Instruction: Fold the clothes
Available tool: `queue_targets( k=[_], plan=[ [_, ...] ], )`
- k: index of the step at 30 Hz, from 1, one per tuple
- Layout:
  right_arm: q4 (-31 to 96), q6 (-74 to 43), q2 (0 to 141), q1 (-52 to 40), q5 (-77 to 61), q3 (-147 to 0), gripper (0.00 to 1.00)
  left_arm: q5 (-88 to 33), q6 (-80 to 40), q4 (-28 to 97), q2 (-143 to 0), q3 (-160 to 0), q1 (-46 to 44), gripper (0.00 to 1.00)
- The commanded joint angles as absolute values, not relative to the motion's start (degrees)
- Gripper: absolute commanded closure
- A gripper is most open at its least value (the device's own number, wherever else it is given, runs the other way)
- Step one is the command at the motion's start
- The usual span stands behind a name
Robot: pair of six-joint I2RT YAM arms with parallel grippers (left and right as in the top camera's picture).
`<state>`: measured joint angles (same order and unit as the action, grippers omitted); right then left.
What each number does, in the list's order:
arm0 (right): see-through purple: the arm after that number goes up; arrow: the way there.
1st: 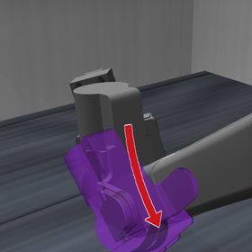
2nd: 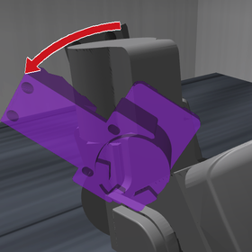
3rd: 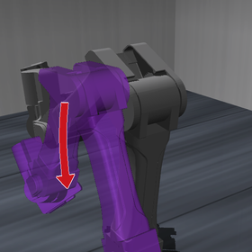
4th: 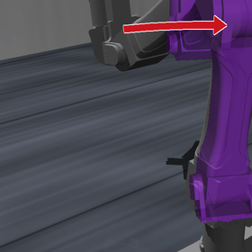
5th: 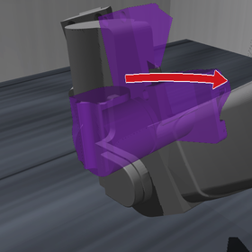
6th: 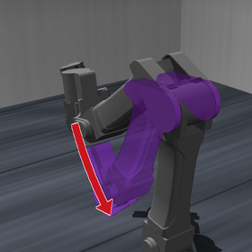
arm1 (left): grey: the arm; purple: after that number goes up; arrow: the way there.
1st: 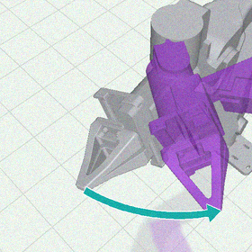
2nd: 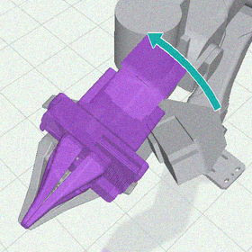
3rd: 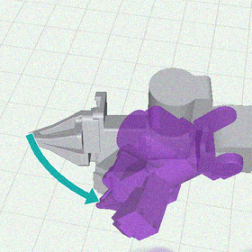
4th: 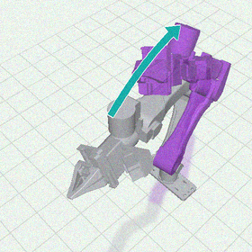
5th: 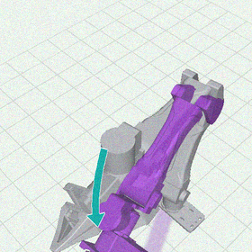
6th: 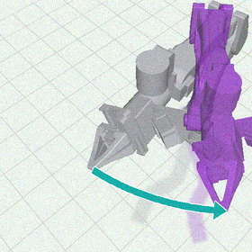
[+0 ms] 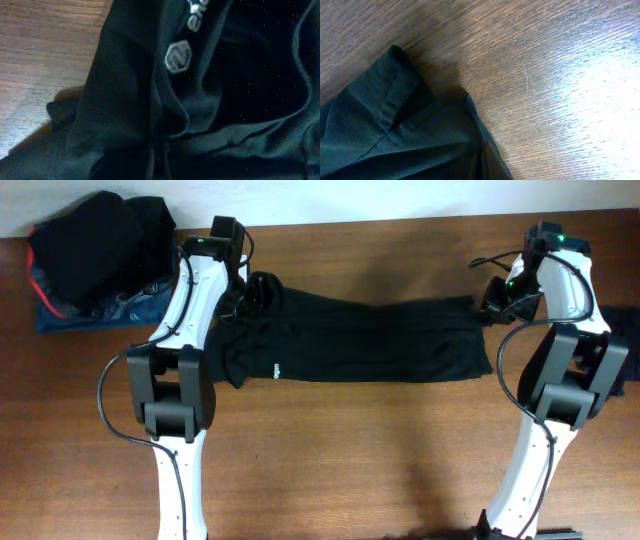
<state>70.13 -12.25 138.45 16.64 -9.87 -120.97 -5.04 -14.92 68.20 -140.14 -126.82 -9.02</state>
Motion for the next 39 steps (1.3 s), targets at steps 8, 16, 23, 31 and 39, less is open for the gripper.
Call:
queue_targets(
  k=[8, 16, 23, 31, 39],
  plan=[
    [69.36, -12.71, 135.44, 17.32, -6.83, -121.89, 0.54, -1.08, -13.13, 66.85, -137.97, -128.49, -8.45, 0.38],
    [74.3, -12.71, 135.35, 17.21, -14.04, -134.85, 0.13, -1.3, -13.13, 67.68, -137.97, -138.56, -9.28, 0.38],
    [79.77, -12.73, 135.35, 16.97, -25.54, -141.58, 0.01, -5.78, -13.17, 67.77, -137.97, -140.51, -10.28, 0.29],
    [78.3, -12.73, 135.41, 7.94, -24.27, -137.67, 0.01, -14.74, -13.19, 62.78, -138.02, -140.44, -16.16, 0.28],
    [76.51, -18.94, 135.41, 4.64, -13.61, -135.63, 0.01, -9.65, -23.24, 57.84, -141.51, -140.35, -18.41, 0.28]
  ],
)
